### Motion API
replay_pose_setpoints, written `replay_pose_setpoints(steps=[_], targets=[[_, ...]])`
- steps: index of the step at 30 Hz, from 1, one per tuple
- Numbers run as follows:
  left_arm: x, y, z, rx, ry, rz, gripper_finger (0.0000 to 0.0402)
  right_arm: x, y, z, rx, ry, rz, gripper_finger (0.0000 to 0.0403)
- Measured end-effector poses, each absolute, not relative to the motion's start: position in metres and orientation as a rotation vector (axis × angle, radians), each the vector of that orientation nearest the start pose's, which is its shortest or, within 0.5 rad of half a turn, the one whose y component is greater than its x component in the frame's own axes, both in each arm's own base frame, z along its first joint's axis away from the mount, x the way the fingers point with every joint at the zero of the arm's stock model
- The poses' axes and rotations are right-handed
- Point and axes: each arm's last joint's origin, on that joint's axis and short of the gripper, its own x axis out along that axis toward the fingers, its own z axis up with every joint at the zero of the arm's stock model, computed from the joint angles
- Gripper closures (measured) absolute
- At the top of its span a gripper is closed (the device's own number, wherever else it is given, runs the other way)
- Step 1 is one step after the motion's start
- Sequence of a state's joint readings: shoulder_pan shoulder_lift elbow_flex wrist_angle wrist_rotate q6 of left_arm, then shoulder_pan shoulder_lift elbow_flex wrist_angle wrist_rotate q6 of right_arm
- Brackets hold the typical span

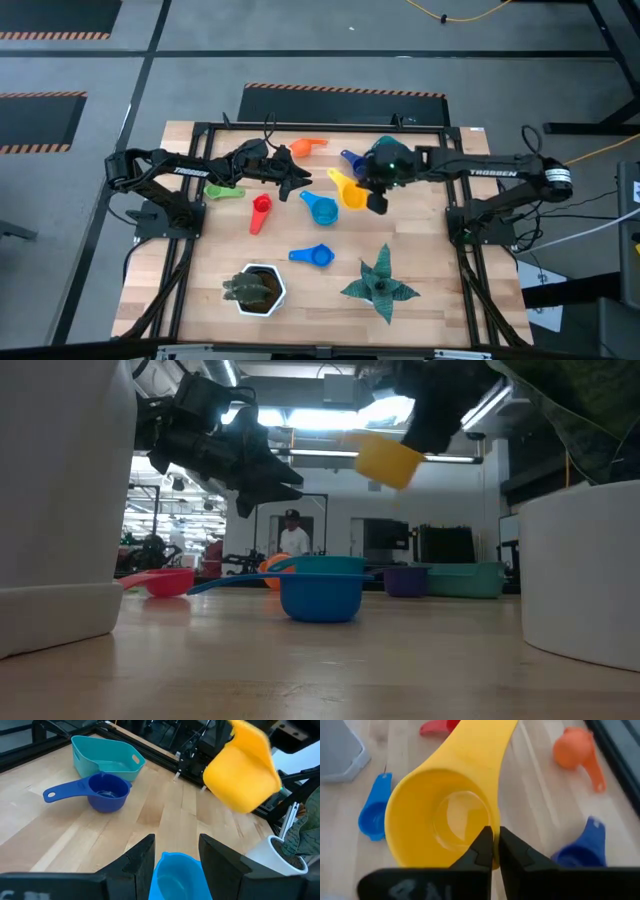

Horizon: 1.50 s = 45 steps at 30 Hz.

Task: Nest measuring cups in basket
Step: Stack the yellow measuring cup on top of the light blue measuring cup

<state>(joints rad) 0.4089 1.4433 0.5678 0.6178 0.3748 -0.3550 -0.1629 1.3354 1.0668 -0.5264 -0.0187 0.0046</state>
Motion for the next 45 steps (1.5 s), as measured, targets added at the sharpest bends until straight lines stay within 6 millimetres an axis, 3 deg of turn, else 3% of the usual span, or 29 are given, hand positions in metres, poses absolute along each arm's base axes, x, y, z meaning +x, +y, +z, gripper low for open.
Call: replay_pose_setpoints(steps=[10, 15, 26, 39, 45], targets=[[0.262, 0.102, 0.191, -0.453, 0.234, 0.078, 0.0256, 0.329, -0.053, 0.264, 0.046, 0.84, -0.113, 0.0382], [0.261, 0.102, 0.188, -0.463, 0.263, 0.098, 0.0256, 0.344, -0.056, 0.247, 0.052, 0.89, -0.111, 0.0381], [0.245, 0.113, 0.163, -0.491, 0.512, 0.356, 0.0256, 0.357, -0.058, 0.22, 0.061, 0.957, -0.107, 0.038], [0.243, 0.115, 0.161, -0.467, 0.531, 0.401, 0.0256, 0.365, -0.056, 0.2, 0.111, 0.989, -0.018, 0.038], [0.243, 0.115, 0.161, -0.467, 0.532, 0.4, 0.0256, 0.367, -0.057, 0.201, 0.108, 0.962, -0.017, 0.0378]])
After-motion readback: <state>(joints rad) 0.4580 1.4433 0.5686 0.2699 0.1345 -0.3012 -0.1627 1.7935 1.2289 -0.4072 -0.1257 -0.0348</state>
